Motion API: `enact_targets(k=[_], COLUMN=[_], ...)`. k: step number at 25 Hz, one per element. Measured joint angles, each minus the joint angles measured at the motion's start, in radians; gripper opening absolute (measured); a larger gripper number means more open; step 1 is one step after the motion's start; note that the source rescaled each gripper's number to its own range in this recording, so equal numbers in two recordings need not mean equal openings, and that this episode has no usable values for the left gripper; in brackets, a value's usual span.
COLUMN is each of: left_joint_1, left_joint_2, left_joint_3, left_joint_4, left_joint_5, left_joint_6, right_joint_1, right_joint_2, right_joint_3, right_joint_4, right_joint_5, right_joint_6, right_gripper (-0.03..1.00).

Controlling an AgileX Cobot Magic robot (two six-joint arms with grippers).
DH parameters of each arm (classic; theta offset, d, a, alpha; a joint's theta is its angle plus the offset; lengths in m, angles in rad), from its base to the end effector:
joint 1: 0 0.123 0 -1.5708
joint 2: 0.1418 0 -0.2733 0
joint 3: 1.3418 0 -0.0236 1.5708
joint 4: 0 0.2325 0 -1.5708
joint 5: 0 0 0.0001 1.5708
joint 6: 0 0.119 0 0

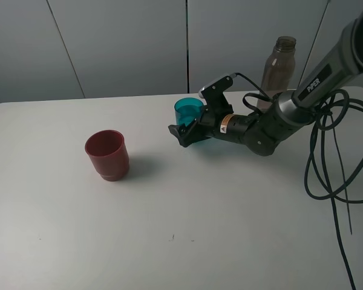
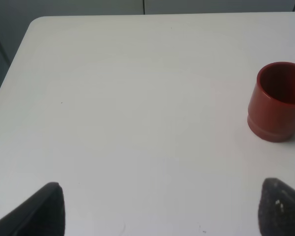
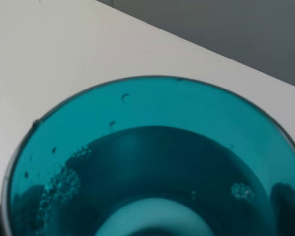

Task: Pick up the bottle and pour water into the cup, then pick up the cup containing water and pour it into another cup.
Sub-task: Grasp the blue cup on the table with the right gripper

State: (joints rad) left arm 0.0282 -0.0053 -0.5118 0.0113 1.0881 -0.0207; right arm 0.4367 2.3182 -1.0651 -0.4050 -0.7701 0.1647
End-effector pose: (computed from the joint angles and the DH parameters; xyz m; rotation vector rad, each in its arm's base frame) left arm 0.0124 0.0015 0.2563 -0.0511 2.0540 0.0182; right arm 0.3751 0.2111 0.0422 -0.7387 1.8823 0.4717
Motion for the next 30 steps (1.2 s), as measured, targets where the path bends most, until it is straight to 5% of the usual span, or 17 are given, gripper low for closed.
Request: enact_targets(k=[18, 20, 23, 30], left_joint_1=[0.000, 0.000, 0.000, 0.000], left_joint_2=[0.000, 0.000, 0.000, 0.000], left_joint_3=[0.000, 0.000, 0.000, 0.000], left_joint_4=[0.000, 0.000, 0.000, 0.000], left_joint_5=[0.000, 0.000, 0.000, 0.000], left_joint_6=[0.000, 0.000, 0.000, 0.000], right_joint_1=[0.000, 0.001, 0.003, 0.003], right_joint_2=[0.030, 0.030, 0.030, 0.030], right_joint_3=[-0.022, -0.022, -0.024, -0.026], right_joint_4=[-0.002, -0.002, 0.004, 0.005], right_joint_5=[-0.037, -0.049, -0.061, -0.059], right_joint_6=[0.002, 0.002, 0.002, 0.029], right_gripper=[1.00, 0.79, 0.03, 0.05])
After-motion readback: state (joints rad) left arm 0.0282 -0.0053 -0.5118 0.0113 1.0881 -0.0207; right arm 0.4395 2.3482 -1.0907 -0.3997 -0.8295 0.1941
